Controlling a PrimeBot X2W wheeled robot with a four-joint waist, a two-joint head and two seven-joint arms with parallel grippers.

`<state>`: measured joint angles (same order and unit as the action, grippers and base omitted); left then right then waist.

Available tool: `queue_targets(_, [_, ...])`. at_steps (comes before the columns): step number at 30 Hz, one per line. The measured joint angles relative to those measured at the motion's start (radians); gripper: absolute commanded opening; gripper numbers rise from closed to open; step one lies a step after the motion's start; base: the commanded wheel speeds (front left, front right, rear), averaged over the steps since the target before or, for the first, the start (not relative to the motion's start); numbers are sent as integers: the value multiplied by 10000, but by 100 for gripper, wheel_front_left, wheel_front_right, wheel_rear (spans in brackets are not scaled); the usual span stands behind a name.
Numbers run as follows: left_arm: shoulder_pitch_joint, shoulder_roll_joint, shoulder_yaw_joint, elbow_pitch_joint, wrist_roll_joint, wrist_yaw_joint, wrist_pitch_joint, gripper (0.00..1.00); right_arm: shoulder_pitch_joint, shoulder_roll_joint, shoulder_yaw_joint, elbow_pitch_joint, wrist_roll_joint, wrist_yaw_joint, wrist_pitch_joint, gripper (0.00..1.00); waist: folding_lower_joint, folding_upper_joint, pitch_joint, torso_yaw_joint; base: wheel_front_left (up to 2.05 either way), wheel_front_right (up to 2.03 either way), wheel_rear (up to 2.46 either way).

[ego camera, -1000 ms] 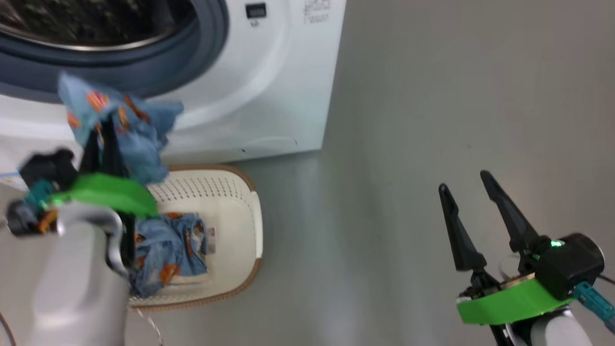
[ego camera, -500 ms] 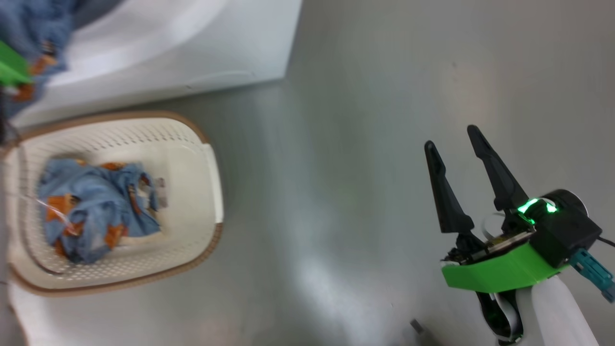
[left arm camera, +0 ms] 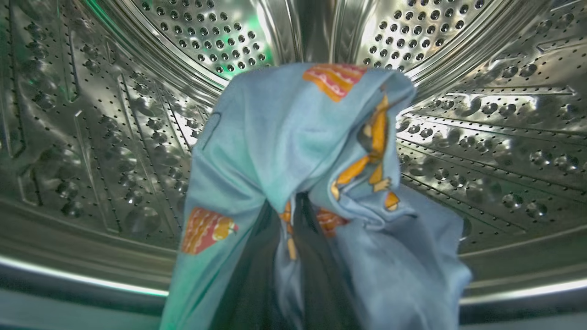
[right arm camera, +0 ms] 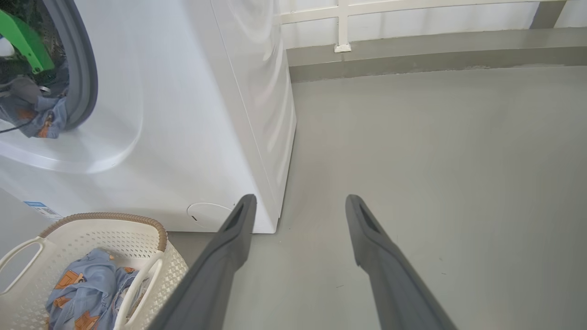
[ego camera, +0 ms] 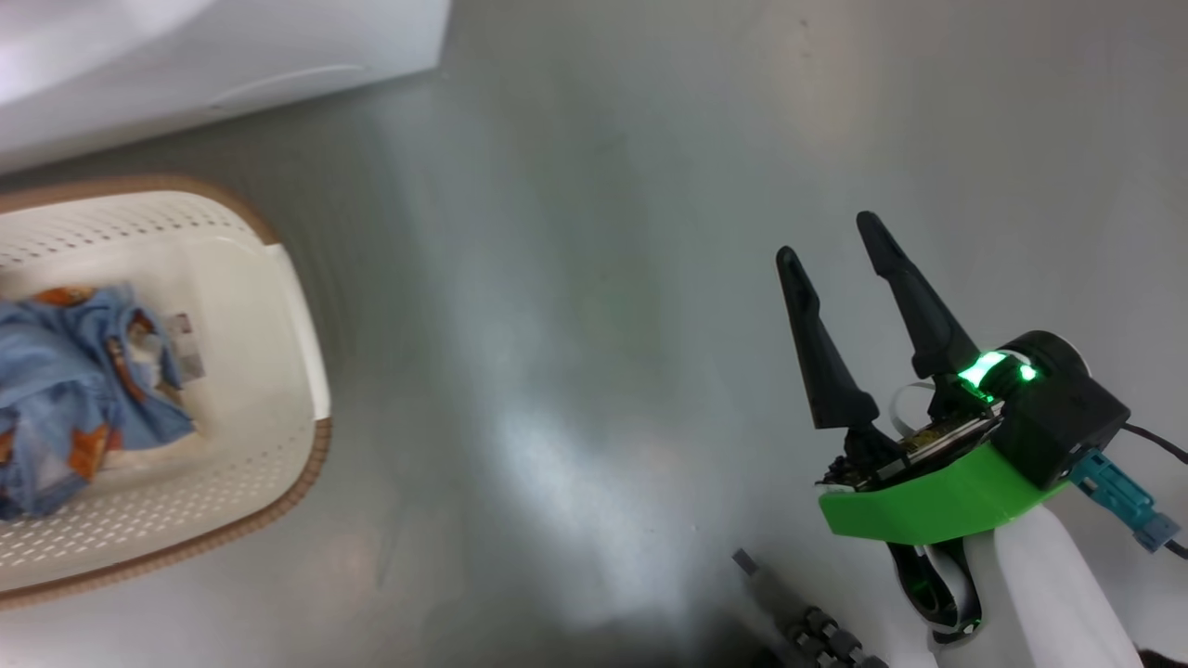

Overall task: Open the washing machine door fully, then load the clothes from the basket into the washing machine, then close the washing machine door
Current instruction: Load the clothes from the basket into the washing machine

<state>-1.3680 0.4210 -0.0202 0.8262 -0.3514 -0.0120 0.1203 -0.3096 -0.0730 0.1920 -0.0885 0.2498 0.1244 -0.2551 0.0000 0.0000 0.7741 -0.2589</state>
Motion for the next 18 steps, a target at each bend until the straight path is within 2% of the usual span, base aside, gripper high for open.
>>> queue_targets(8, [-1227, 341, -213, -466, 616, 525, -717, 0, -14, 19, 255, 33, 90, 0, -19, 100, 0, 0, 305, -354, 0, 0, 0])
queue_targets(14, [-2185, 679, -391, -616, 966, 623, -1599, 0, -41, 52, 345, 42, 163, 0, -19, 100, 0, 0, 476, -522, 0, 0, 0])
queue_targets(18, [-2351, 696, -443, -359, 1045, 650, -1868, 0, -200, 58, 359, 79, 309, 0, -19, 100, 1, 0, 549, -531, 0, 0, 0])
